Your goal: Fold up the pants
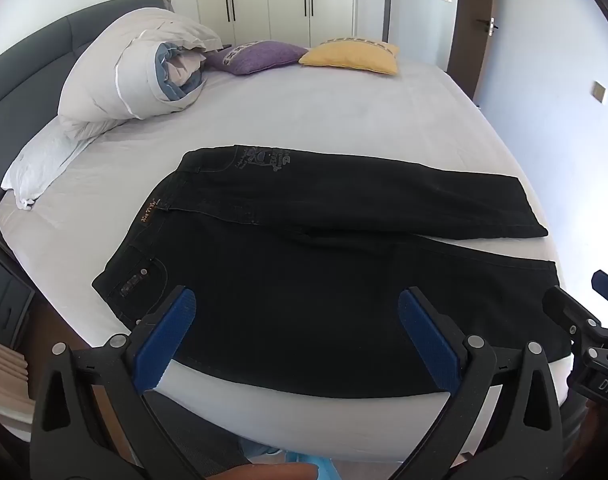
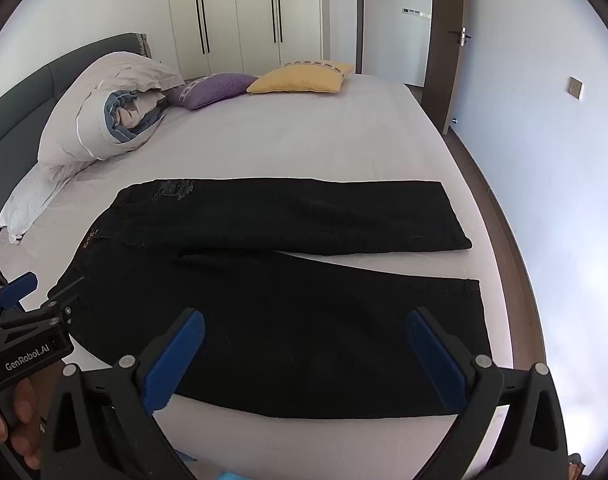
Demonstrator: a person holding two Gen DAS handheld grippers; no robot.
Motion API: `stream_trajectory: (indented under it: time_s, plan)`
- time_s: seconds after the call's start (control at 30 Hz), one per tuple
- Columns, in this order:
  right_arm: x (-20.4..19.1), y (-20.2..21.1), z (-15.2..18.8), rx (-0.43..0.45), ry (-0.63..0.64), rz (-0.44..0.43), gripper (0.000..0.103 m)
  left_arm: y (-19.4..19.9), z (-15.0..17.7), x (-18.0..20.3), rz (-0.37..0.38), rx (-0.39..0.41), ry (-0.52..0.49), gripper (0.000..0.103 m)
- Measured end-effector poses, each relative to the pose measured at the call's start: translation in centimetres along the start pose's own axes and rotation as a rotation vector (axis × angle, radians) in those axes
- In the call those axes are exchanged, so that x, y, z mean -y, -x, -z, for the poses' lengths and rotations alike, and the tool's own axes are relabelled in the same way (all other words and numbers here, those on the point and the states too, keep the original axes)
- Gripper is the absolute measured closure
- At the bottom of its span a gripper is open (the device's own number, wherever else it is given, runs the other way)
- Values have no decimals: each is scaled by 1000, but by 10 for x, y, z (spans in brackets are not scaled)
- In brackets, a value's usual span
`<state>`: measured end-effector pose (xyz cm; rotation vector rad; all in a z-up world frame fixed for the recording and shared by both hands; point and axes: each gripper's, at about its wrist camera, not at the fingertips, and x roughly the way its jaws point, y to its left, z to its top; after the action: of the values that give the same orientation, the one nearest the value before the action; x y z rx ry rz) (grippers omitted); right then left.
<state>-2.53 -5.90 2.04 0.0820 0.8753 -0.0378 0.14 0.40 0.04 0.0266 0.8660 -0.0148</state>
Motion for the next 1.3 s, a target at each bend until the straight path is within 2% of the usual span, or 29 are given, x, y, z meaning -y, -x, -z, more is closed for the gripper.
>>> stream_trajectory:
  time_s: [0.33, 1.3]
  plan:
    - [-3, -5, 12, -2, -4, -1, 0, -3, 3, -3, 0, -2, 0, 0]
    - [-7, -7, 17, -13, -10, 3, 0, -10, 16, -11, -3, -8, 5, 0]
